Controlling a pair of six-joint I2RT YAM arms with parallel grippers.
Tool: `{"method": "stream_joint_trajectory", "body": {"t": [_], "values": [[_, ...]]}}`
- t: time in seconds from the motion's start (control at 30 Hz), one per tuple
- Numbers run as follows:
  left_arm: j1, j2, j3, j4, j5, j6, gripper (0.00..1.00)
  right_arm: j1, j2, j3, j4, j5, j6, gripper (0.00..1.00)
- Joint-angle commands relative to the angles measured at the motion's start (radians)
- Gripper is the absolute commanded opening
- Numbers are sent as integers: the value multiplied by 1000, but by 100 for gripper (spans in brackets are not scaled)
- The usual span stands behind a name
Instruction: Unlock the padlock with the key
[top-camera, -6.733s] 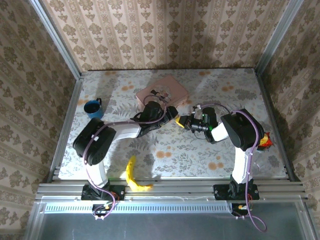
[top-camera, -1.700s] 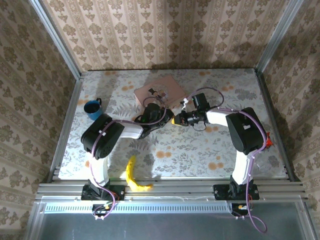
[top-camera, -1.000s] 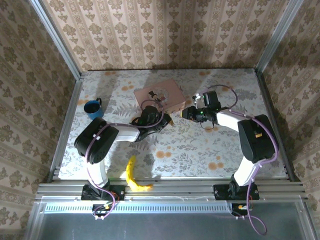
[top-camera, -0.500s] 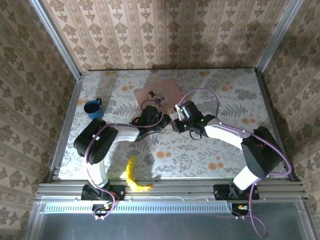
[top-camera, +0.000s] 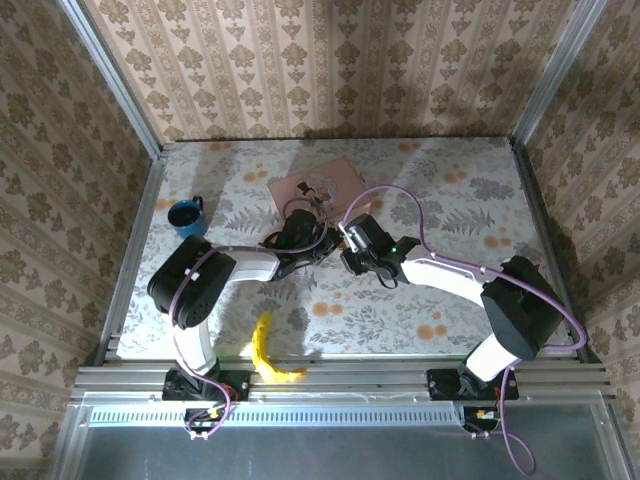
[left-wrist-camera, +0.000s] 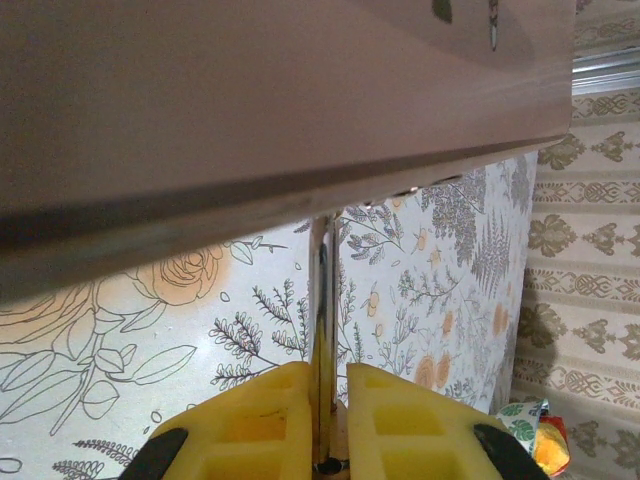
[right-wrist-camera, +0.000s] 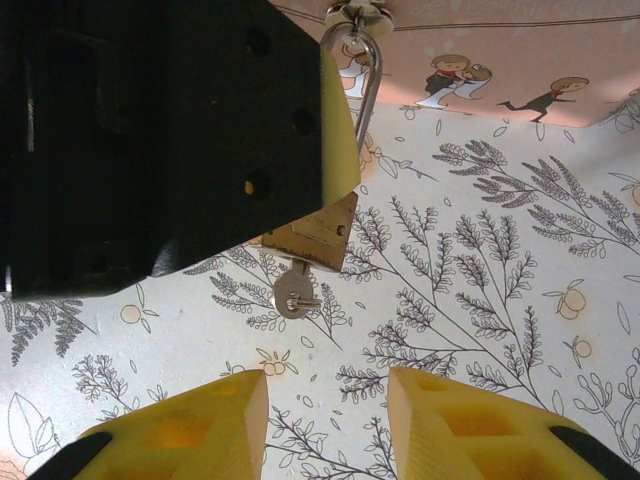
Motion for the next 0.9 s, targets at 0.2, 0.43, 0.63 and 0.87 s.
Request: {"method": "stream_joint_trajectory", "body": {"t": [0.2, 0.43, 0.63, 0.87], "values": [[2, -14, 22, -49, 32, -7, 0, 30, 83, 84, -12, 66, -44, 38], [3, -14, 21, -48, 35, -5, 0, 34, 139, 125, 1, 76, -47, 36], [3, -14, 19, -43, 36, -6, 0, 38, 178, 149, 3, 95, -48, 34], [2, -18, 17, -40, 36, -6, 0, 39, 206, 155, 13, 127, -44, 31]]}}
